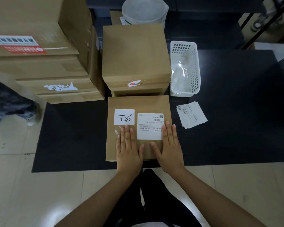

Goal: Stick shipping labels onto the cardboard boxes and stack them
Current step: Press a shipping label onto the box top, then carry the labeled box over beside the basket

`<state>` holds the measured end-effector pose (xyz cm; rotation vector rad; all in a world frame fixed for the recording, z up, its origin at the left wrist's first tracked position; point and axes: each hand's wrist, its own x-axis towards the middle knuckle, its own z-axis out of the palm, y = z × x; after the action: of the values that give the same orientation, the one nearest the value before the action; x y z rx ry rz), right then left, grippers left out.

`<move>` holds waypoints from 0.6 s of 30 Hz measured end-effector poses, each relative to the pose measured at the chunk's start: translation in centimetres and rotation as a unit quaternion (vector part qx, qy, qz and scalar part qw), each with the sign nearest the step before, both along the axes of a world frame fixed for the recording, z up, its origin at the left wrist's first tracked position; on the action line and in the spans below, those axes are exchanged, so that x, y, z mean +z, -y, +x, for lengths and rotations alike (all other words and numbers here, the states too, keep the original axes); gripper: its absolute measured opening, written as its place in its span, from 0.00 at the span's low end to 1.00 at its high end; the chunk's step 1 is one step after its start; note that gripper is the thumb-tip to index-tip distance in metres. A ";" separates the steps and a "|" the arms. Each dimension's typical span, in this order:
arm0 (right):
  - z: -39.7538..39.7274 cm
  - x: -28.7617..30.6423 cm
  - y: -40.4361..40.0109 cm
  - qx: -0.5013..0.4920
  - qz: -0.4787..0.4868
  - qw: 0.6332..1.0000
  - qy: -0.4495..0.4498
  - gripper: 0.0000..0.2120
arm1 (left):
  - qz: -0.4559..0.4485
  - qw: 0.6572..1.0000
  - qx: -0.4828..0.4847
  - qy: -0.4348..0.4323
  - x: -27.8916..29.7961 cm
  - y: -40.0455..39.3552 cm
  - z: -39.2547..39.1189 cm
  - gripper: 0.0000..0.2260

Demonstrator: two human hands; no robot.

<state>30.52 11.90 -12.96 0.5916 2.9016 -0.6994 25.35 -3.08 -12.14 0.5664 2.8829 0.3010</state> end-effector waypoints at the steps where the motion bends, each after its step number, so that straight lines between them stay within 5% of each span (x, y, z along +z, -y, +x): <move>1: 0.0 0.1 0.0 0.000 -0.008 1.000 0.000 0.40 | 0.000 1.000 -0.002 0.000 0.1 -0.1 0.0 0.31; 5: 0.0 0.5 -0.3 -0.007 -0.065 0.997 -0.033 0.39 | 0.070 0.998 -0.002 0.010 0.5 0.8 -0.5 0.31; 9: 0.4 0.5 -0.4 -0.163 -0.149 0.974 -0.049 0.39 | 0.148 0.978 0.147 -0.015 0.9 4.0 -2.3 0.33; 14: 0.2 0.4 -0.1 -0.208 -0.258 0.943 -0.020 0.37 | 0.282 0.912 0.239 0.176 -0.3 6.0 -3.3 0.33; 18: 0.1 0.3 -0.1 -0.207 -0.257 0.944 -0.026 0.36 | 0.303 0.900 0.258 0.178 -0.4 6.0 -3.5 0.31</move>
<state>30.61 11.96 -12.63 1.1184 2.4777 -1.4750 21.90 -9.08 -12.58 -0.1951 2.4849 1.2606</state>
